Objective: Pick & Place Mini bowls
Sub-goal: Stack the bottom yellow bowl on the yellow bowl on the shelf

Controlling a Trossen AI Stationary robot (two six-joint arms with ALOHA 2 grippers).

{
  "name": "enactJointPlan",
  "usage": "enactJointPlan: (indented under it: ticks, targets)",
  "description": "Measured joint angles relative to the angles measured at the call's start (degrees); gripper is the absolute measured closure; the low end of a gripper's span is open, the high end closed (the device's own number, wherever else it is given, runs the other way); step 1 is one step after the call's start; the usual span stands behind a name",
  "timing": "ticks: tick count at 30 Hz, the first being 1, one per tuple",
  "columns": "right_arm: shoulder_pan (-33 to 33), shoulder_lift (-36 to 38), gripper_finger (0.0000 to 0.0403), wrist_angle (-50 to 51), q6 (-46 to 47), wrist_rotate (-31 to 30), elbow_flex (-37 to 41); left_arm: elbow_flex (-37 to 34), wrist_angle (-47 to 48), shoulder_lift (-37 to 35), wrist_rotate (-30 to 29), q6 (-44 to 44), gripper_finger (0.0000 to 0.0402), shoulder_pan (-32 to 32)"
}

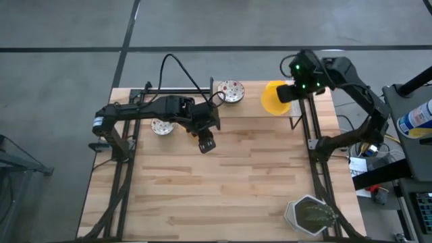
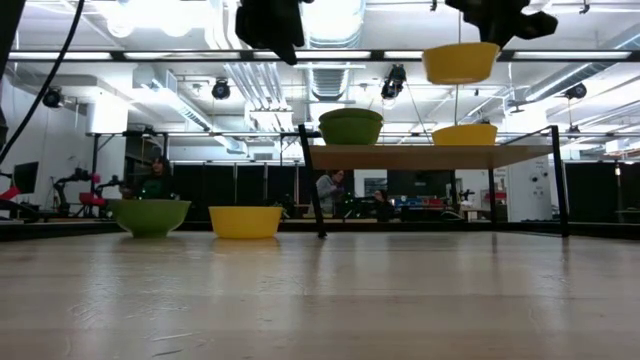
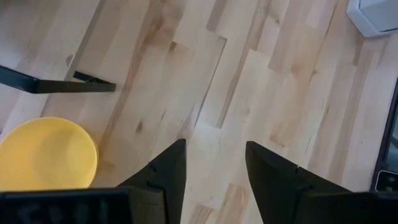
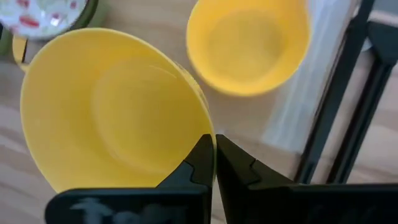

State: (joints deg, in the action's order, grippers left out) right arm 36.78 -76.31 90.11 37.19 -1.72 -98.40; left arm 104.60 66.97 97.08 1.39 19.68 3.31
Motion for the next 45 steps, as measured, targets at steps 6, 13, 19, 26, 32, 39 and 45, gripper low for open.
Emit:
enactJointPlan:
  ticks: [6,13,19,26,32,39,45]
  targets:
    - [8.9,-4.4,0.0395,-0.1,-6.4,1.6,-4.8,0.0,0.0,0.0,0.0,0.5,0.0245,-0.1]
    - [18.8,-9.4,0.0394,-0.2,-11.8,6.7,-8.1,0.0,0.0,0.0,0.0,0.5,0.0245,-0.1]
    - [21.8,-11.5,0.0394,-0.1,-12.4,8.4,-6.5,0.0,-0.1,0.0,0.0,0.5,0.0245,-0.1]
    - [23.5,-12.3,0.0394,-0.1,-15.1,9.7,-2.6,0.0,-0.1,0.0,0.0,0.5,0.0245,-0.1]
    - [25.9,-13.3,0.0394,-1.5,-15.5,9.3,-1.7,0.0,-0.1,0.0,0.1,0.5,0.0245,-0.1]
    - [26.8,-15.2,0.0394,-1.6,-15.1,9.4,-1.7,0.0,-0.1,0.0,0.1,0.5,0.0245,-0.1]
    - [26.8,-16.4,0.0394,-1.5,-15.2,9.6,-1.6,0.0,-0.1,0.0,0.1,0.3,0.0245,-0.1]
